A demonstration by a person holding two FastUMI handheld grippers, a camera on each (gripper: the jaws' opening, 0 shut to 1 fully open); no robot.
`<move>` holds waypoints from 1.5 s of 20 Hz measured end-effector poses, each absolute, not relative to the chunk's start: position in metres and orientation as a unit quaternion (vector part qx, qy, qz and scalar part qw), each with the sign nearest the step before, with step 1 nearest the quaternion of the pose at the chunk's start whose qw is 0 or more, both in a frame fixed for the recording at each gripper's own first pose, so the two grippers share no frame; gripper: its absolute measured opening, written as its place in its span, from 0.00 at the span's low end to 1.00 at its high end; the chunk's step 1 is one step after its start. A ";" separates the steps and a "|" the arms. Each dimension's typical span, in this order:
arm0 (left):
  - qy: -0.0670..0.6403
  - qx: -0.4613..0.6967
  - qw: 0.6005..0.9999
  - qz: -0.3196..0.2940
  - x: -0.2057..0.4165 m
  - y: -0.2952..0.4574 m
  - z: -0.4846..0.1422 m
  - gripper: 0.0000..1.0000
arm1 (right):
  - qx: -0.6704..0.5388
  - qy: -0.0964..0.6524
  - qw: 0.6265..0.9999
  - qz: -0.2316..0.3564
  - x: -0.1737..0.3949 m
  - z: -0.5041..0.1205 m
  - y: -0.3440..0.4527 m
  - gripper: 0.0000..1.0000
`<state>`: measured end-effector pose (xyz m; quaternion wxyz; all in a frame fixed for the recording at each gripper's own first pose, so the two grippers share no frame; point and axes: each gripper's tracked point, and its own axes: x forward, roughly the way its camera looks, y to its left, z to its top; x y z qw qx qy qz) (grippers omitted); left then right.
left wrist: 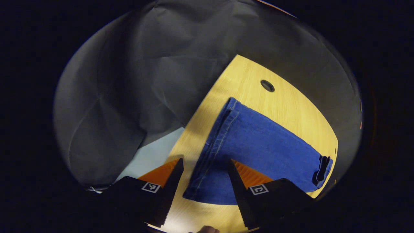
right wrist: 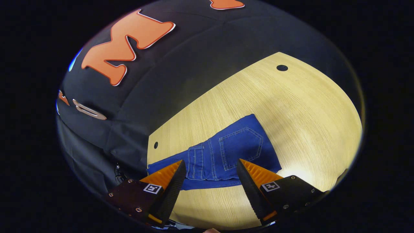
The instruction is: Grasp the waist and the cuffs of the jeans and fold them to make the two legs overlap; first hold the waist and fold one-third of the jeans toward the cuffs, then hold the cuffs and fold the remaining one-third in the same direction to finish folding.
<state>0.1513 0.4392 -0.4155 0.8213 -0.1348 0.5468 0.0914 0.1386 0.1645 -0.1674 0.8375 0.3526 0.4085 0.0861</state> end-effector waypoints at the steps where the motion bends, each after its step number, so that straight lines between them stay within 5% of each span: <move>1: 0.545 -0.096 0.829 0.083 0.152 0.442 -0.413 0.84 | 0.353 0.408 0.838 0.080 0.140 -0.168 0.162 0.96; 4: 0.545 -0.070 0.832 0.077 0.148 0.431 -0.406 0.89 | 0.356 0.403 0.840 0.075 0.144 -0.166 0.159 0.96; 5: 0.537 -0.076 0.838 0.054 0.151 0.421 -0.402 0.58 | 0.355 0.402 0.841 0.075 0.145 -0.167 0.159 0.96; 7: 0.527 -0.077 0.845 0.046 0.154 0.414 -0.395 0.12 | 0.353 0.406 0.839 0.075 0.145 -0.170 0.160 0.96; 9: 0.537 -0.084 0.838 0.047 0.155 0.413 -0.383 0.02 | 0.355 0.407 0.838 0.076 0.147 -0.172 0.161 0.96; 16: 0.474 -0.180 0.862 0.019 0.158 0.379 -0.300 0.01 | 0.345 0.392 0.849 0.081 0.150 -0.165 0.150 0.96; 30: 0.372 -0.163 0.910 -0.079 0.163 0.242 -0.139 0.01 | 0.288 0.359 0.882 0.107 0.137 -0.147 0.115 0.98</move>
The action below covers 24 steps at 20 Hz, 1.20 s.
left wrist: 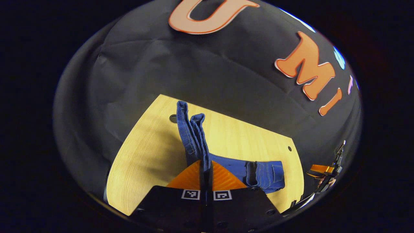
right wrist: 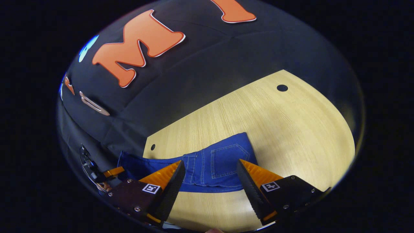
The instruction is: Grasp the waist and the cuffs of the jeans and fold them to make the two legs overlap; first hold the waist and fold one-third of the jeans toward the cuffs, then hold the cuffs and fold the remaining one-third in the same direction to finish folding.
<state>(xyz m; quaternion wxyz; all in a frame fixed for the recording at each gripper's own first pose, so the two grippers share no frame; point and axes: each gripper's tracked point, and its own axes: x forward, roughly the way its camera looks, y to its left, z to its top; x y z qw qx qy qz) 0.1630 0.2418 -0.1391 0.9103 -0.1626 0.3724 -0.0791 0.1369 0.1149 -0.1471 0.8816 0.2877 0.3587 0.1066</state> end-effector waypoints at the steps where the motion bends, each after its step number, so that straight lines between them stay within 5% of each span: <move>1: 0.369 -0.161 0.911 -0.085 0.164 0.230 -0.132 0.01 | 0.283 0.357 0.883 0.108 0.136 -0.146 0.111 0.98; 15: 0.349 -0.139 0.908 -0.187 0.170 0.028 -0.073 0.01 | 0.239 0.330 0.903 0.139 0.124 -0.142 0.075 0.99; 24: 0.397 -0.060 0.880 -0.255 0.155 -0.092 -0.115 0.00 | 0.232 0.332 0.903 0.145 0.126 -0.154 0.062 0.99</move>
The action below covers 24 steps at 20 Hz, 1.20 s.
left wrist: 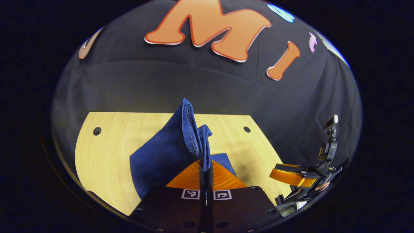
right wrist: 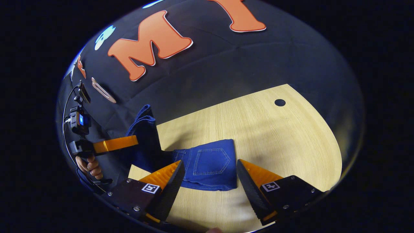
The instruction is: Grasp the waist and the cuffs of the jeans and fold them to make the two legs overlap; first hold the waist and fold one-third of the jeans toward the cuffs, then hold the cuffs and fold the remaining one-third in the same direction to finish folding.
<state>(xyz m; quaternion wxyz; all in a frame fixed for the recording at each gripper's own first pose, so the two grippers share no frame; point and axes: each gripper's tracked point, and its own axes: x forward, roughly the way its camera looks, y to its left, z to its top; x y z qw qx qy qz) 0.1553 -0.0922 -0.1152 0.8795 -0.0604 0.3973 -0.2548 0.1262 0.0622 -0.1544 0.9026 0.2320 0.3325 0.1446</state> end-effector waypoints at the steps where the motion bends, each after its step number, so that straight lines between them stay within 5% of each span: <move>1: 0.401 -0.046 0.879 -0.253 0.155 -0.100 -0.124 0.01 | 0.229 0.333 0.903 0.143 0.126 -0.155 0.061 0.98; 6: 0.425 -0.009 0.864 -0.271 0.144 -0.133 -0.157 0.07 | 0.223 0.325 0.909 0.138 0.126 -0.159 0.050 0.99; 8: 0.418 -0.001 0.864 -0.282 0.139 -0.142 -0.158 0.19 | 0.219 0.317 0.913 0.137 0.127 -0.157 0.046 0.99; 13: 0.372 0.007 0.887 -0.273 0.137 -0.142 -0.137 0.76 | 0.195 0.278 0.932 0.128 0.128 -0.144 0.041 0.98; 24: 0.165 -0.004 0.969 -0.184 0.098 -0.067 -0.022 0.87 | 0.110 0.100 0.983 0.110 0.083 -0.056 0.053 0.97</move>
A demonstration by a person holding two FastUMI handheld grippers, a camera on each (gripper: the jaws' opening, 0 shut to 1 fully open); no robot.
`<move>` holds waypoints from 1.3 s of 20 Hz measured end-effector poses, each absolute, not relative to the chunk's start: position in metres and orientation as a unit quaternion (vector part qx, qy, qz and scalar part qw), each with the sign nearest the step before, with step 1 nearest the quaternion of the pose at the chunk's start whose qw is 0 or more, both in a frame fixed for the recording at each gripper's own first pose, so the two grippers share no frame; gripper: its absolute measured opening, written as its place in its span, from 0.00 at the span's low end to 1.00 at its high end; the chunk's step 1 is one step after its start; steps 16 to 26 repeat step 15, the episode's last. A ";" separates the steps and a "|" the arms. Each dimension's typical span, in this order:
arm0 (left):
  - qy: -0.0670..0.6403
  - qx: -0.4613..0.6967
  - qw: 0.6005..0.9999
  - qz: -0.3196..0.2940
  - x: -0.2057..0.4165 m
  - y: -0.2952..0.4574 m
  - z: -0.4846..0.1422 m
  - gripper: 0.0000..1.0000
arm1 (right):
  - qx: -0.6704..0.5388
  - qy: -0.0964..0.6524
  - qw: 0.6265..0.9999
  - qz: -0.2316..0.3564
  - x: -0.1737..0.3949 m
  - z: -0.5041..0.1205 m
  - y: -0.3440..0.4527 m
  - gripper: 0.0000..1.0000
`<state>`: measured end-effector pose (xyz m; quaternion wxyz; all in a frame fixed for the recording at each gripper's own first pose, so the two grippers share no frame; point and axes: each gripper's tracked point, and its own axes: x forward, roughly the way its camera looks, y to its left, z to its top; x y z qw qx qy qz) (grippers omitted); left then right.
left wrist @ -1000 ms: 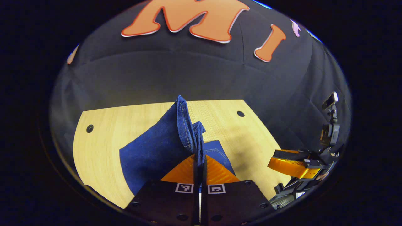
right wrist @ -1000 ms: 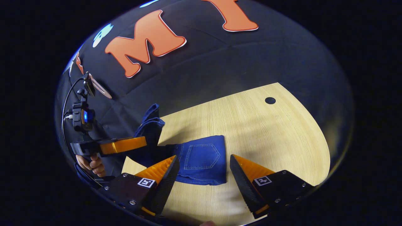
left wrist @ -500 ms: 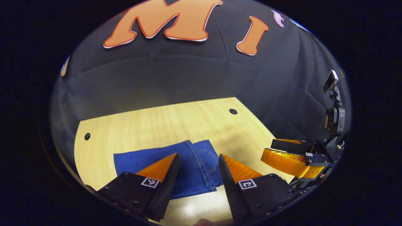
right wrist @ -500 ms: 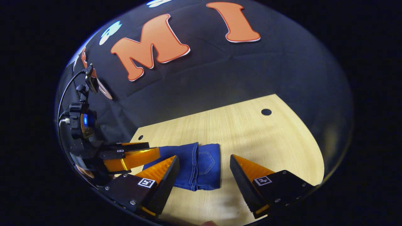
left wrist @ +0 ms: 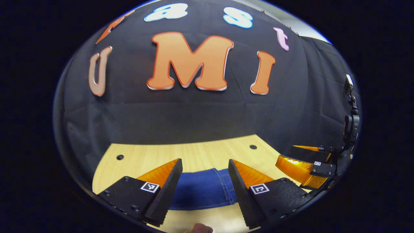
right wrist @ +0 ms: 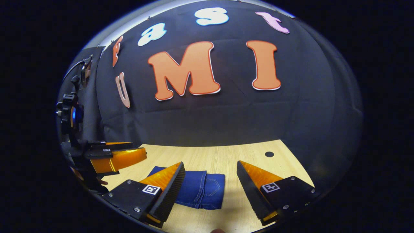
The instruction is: Grasp the waist and the cuffs of the jeans and fold them to make the two legs overlap; first hold the waist and fold one-third of the jeans toward the cuffs, then hold the cuffs and fold the remaining one-third in the same direction to finish folding.
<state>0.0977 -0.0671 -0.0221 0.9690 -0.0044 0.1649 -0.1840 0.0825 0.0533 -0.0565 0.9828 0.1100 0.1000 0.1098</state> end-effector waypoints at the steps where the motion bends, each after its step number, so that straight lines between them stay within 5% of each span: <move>1: 0.143 -0.003 0.973 -0.181 0.090 -0.061 -0.009 0.92 | 0.110 0.091 0.984 0.107 0.074 -0.050 0.056 0.98; 11: 0.010 -0.004 0.986 -0.166 -0.014 0.015 0.045 0.82 | 0.070 -0.016 0.996 0.057 -0.003 0.003 0.074 0.97; 26: 0.017 -0.009 0.989 -0.149 -0.034 0.034 0.037 0.86 | 0.041 -0.034 0.996 0.071 -0.029 0.009 0.091 0.98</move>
